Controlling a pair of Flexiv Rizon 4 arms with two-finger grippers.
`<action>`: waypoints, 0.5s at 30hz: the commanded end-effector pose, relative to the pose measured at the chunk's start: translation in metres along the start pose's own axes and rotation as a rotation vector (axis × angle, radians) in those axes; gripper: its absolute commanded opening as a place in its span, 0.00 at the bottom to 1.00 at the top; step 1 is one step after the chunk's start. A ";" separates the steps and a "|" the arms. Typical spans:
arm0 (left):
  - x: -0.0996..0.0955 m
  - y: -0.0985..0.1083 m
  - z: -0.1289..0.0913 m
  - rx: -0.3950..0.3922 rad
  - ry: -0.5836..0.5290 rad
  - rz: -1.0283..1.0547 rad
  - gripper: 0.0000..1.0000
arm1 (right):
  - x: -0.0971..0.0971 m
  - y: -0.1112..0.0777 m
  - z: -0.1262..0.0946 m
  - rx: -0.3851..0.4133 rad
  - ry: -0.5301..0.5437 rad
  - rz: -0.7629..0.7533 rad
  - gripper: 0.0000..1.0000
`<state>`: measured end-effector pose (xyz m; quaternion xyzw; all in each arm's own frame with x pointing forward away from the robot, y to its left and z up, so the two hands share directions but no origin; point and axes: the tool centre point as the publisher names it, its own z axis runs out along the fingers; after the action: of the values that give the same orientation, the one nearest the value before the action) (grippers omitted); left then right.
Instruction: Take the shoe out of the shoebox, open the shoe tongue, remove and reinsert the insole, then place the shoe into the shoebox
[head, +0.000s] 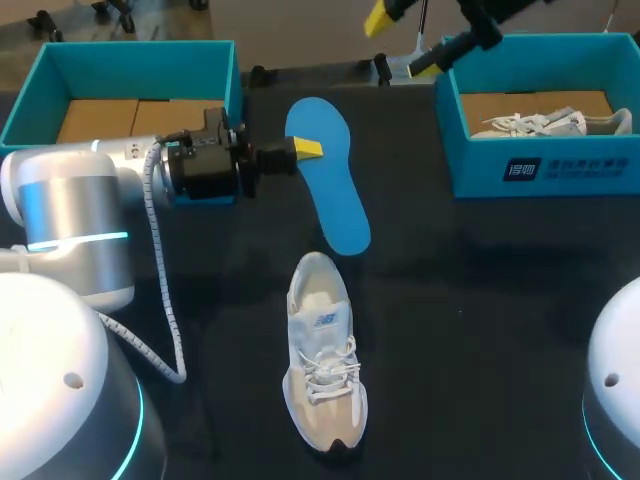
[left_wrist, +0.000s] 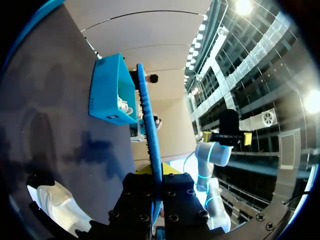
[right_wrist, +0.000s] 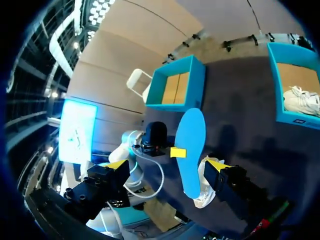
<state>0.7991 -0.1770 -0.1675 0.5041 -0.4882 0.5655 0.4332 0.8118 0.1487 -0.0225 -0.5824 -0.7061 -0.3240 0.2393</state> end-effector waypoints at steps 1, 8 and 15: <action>-0.001 0.001 0.001 0.000 -0.001 0.000 0.00 | 0.017 0.003 0.006 0.021 -0.367 -0.001 1.00; -0.001 0.001 0.001 0.000 -0.001 0.000 0.00 | 0.034 -0.001 0.015 0.038 -0.498 0.024 1.00; -0.001 0.001 0.001 0.000 -0.001 0.000 0.00 | 0.049 -0.007 0.028 0.072 -0.614 0.056 1.00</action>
<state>0.7991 -0.1771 -0.1676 0.5041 -0.4882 0.5655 0.4332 0.7931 0.1913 -0.0081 -0.6396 -0.7265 -0.2006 0.1511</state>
